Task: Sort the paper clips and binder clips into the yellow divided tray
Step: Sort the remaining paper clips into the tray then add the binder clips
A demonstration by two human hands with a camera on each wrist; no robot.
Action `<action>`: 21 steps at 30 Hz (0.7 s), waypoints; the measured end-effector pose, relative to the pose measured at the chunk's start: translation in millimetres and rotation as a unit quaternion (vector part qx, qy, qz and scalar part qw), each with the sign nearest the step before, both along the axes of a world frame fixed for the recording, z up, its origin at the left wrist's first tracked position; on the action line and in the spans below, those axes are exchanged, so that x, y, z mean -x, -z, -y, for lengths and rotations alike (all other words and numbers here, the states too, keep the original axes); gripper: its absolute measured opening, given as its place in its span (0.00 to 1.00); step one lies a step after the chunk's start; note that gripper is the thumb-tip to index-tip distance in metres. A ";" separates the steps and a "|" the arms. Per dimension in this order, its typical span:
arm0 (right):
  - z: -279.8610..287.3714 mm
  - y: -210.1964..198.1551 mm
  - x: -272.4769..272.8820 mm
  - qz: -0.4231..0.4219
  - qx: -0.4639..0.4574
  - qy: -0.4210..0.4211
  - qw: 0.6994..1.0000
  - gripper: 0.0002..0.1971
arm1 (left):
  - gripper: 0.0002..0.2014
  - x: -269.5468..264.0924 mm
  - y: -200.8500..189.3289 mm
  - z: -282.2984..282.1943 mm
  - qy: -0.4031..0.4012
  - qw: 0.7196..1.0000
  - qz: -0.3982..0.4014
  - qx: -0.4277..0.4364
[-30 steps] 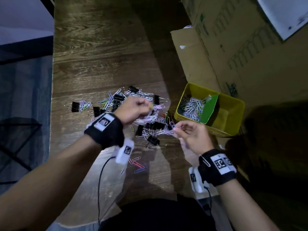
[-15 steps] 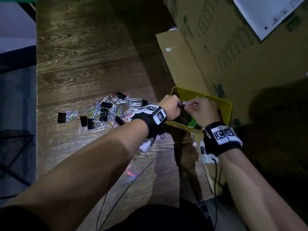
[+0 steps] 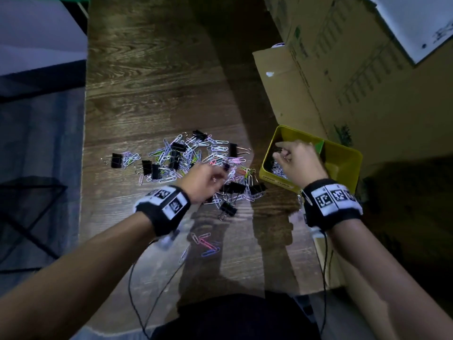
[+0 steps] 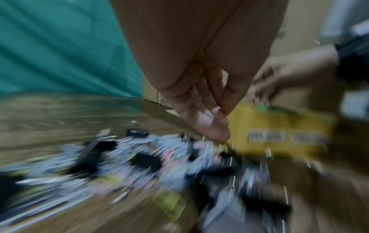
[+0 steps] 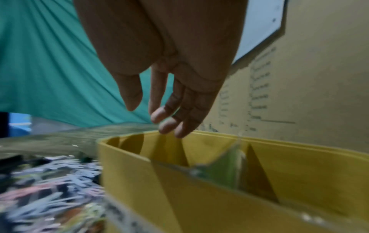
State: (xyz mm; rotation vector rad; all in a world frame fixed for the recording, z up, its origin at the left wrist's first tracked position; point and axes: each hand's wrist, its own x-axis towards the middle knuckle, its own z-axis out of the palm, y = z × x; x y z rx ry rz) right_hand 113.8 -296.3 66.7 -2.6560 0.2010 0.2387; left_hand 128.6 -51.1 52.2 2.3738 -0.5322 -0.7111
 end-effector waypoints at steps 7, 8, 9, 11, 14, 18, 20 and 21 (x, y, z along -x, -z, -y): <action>-98.3 13.0 79.9 -0.141 0.007 -0.272 0.952 0.19 | 0.18 92.0 53.0 -92.4 0.135 0.985 0.031 -0.108; -111.2 26.3 93.7 -0.168 0.023 -0.294 0.941 0.24 | 0.23 104.5 60.4 -98.1 0.147 0.982 0.042 -0.113; -122.4 40.3 106.7 -0.180 0.035 -0.307 0.934 0.28 | 0.28 115.1 65.4 -100.8 0.156 0.979 0.056 -0.117; -140.5 63.7 127.9 -0.187 0.048 -0.307 0.932 0.34 | 0.35 130.1 72.2 -100.7 0.171 0.972 0.079 -0.139; -156.4 84.8 142.5 -0.184 0.028 -0.250 0.950 0.34 | 0.32 141.5 79.6 -97.9 0.156 0.965 0.112 -0.178; -166.3 98.7 147.5 -0.147 0.017 -0.251 0.957 0.20 | 0.24 145.6 82.7 -95.6 0.155 0.970 0.128 -0.138; -166.0 105.1 149.8 -0.144 0.011 -0.260 0.955 0.15 | 0.24 146.1 74.9 -94.8 0.171 0.963 0.153 -0.140; -164.4 110.5 151.6 -0.142 0.007 -0.267 0.953 0.15 | 0.25 146.6 72.7 -94.5 0.179 0.960 0.164 -0.139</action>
